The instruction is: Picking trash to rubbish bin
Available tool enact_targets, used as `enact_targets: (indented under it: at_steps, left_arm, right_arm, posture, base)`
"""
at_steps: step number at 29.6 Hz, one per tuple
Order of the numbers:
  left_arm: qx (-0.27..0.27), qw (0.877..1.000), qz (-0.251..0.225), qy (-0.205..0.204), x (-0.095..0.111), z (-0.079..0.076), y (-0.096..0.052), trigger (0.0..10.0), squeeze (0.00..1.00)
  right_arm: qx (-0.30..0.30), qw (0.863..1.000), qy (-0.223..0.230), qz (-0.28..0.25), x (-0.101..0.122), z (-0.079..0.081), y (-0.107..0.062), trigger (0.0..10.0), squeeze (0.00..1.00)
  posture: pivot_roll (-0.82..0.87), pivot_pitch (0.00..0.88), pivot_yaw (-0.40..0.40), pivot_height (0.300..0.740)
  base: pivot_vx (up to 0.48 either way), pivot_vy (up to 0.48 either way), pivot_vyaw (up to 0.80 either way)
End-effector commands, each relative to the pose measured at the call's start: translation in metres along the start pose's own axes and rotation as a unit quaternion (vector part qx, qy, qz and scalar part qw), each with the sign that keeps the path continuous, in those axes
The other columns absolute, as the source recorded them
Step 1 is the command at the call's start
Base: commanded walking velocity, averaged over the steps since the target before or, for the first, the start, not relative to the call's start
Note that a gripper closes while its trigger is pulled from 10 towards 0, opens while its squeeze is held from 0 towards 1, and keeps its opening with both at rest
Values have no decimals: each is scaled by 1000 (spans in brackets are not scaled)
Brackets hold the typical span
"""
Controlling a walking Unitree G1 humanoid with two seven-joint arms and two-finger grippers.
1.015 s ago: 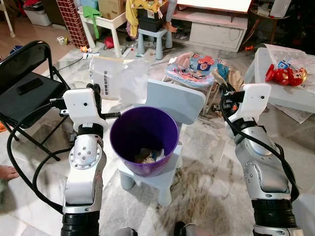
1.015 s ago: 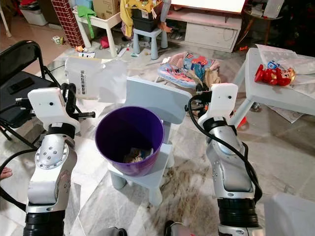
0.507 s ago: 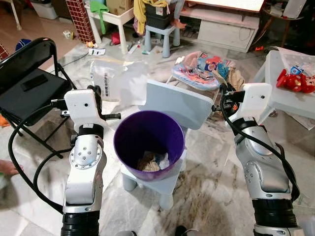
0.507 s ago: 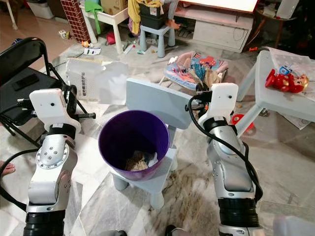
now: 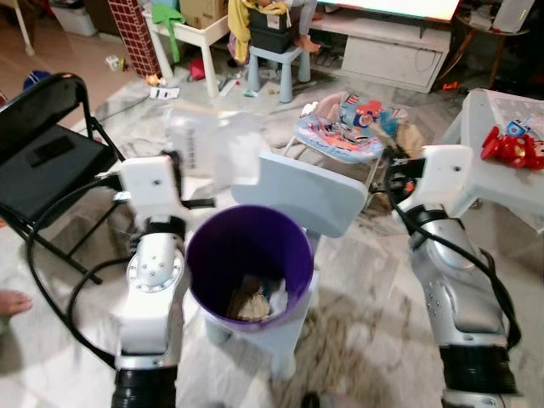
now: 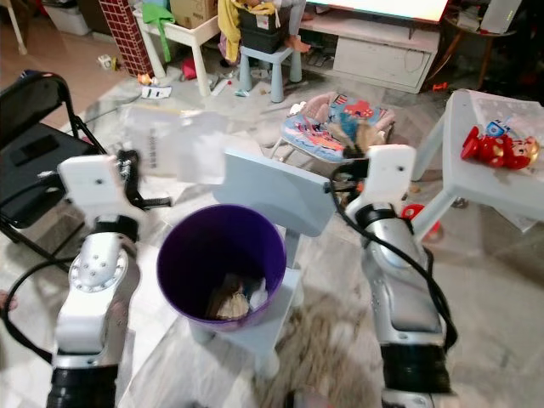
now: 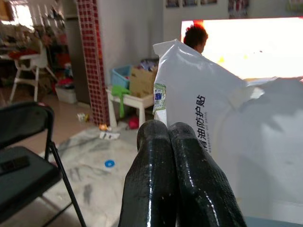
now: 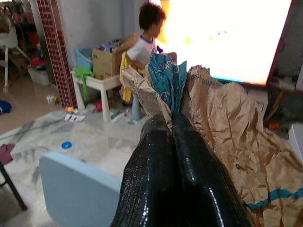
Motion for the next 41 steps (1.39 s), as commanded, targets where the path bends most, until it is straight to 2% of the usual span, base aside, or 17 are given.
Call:
enact_targets:
  at_steps: [1, 7, 10, 11, 14, 16, 18, 22, 26, 28, 29, 32, 33, 34, 35, 36, 41]
  left_arm:
    - [11, 1000, -8, -5, 3, 8, -1, 0, 0]
    - [11, 1000, 7, 0, -5, 10, -4, 0, 0]
    - [27, 999, 46, -3, -22, 18, -7, 0, 0]
    - [42, 996, 81, -12, -37, 25, -10, 0, 0]
    - [51, 992, 109, -25, -49, 29, -13, 0, 0]
    - [57, 983, 170, -30, -76, 35, -22, 0, 0]
    - [54, 980, 188, -30, -83, 35, -26, 0, 0]
    - [56, 961, 268, -30, -114, 37, -40, 0, 0]
    - [74, 951, 296, -38, -126, 46, -48, 0, 0]
    - [93, 942, 320, -37, -137, 60, -53, 0, 0]
    - [93, 942, 320, -37, -137, 60, -53, 0, 0]
    - [103, 932, 343, -56, -147, 66, -57, 0, 0]
    - [103, 927, 354, -71, -152, 68, -59, 4431, 804]
    - [103, 925, 357, -74, -153, 69, -59, 6078, 1000]
    - [103, 925, 357, -74, -153, 69, -59, 6078, 1000]
    - [100, 922, 368, -73, -158, 72, -61, 10000, 1000]
    - [103, 916, 380, -80, -164, 75, -63, 10000, 1000]
  right_arm:
    - [9, 1000, 6, -6, 4, 6, 0, 0, 0]
    - [8, 1000, 6, -6, 4, 6, 0, 0, 0]
    - [8, 1000, 7, -6, 4, 6, 0, 0, 0]
    - [8, 1000, 7, -6, 4, 6, 0, 0, 0]
    - [8, 1000, 7, -5, 4, 6, -1, 0, 0]
    - [11, 1000, 5, -3, 2, 6, -2, 0, 0]
    - [13, 1000, 3, -2, 2, 5, -3, 0, 0]
    - [20, 1000, -4, 6, -2, 4, -7, 0, 0]
    - [22, 1000, -7, 8, -3, 3, -9, 0, 0]
    - [23, 1000, -8, 10, -3, 3, -10, 0, 0]
    - [23, 1000, -8, 10, -3, 3, -10, 0, 0]
    - [25, 1000, -8, 11, -3, 3, -11, 0, 0]
    - [26, 1000, -8, 11, -3, 3, -11, 0, 0]
    - [26, 1000, -8, 11, -3, 3, -12, 0, 0]
    - [26, 1000, -8, 11, -3, 3, -12, 0, 0]
    - [27, 1000, -9, 12, -2, 3, -12, 0, 0]
    - [29, 999, -10, 14, -2, 2, -13, 0, 0]
  posture:
    - [50, 177, -18, 740]
    - [50, 177, -18, 740]
    - [51, 179, -16, 740]
    - [51, 179, -16, 740]
    - [51, 182, -16, 740]
    - [48, 186, -18, 740]
    - [47, 191, -19, 740]
    - [44, 195, -20, 740]
    - [35, 205, -22, 740]
    - [32, 208, -23, 740]
    - [32, 208, -23, 740]
    - [26, 217, -26, 740]
    - [26, 217, -26, 740]
    - [26, 217, -26, 740]
    - [26, 217, -26, 740]
    - [17, 221, -29, 740]
    - [12, 223, -30, 740]
  base:
    - [0, 0, 0]
    - [0, 0, 0]
    - [0, 0, 0]
    - [0, 0, 0]
    - [0, 0, 0]
    - [0, 0, 0]
    - [0, 0, 0]
    - [0, 0, 0]
    - [0, 0, 0]
    - [0, 0, 0]
    - [0, 0, 0]
    - [0, 0, 0]
    - [0, 0, 0]
    - [0, 0, 0]
    - [0, 0, 0]
    - [0, 0, 0]
    - [0, 0, 0]
Point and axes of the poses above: a point about 5 cm out from each wrist's last joint towards the gripper, its own y axis pointing out of the wrist towards the gripper, its own x axis along the axis of the wrist's last joint, z = x × y, the point moved 5 cm from there along y, pointing out of the wrist towards the gripper, and after that the axes turned 11 degrees about -y, right-handed, at the moved point
